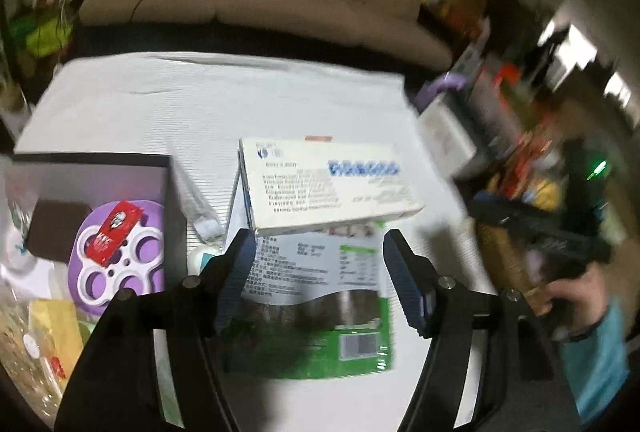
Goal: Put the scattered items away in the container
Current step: 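Grasp the white TPE glove box edges with both tools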
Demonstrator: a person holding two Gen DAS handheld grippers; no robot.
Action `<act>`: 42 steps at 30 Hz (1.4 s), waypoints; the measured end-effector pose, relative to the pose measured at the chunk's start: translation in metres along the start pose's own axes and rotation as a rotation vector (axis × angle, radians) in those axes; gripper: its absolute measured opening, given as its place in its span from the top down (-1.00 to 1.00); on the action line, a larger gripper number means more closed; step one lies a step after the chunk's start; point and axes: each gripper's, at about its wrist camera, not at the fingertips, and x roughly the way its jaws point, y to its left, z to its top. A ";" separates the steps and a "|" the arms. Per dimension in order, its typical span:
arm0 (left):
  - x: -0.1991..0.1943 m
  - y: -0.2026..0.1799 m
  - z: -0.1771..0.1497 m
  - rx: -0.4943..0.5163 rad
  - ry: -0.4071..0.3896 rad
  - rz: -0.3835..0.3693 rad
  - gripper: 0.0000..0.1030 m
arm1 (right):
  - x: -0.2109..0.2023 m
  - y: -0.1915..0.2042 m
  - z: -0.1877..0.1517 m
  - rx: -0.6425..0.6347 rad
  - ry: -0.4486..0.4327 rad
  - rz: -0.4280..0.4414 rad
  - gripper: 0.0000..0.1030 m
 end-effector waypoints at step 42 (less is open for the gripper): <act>0.120 0.027 -0.015 -0.075 0.021 0.124 -0.67 | 0.078 -0.067 -0.003 0.057 0.112 0.024 -0.64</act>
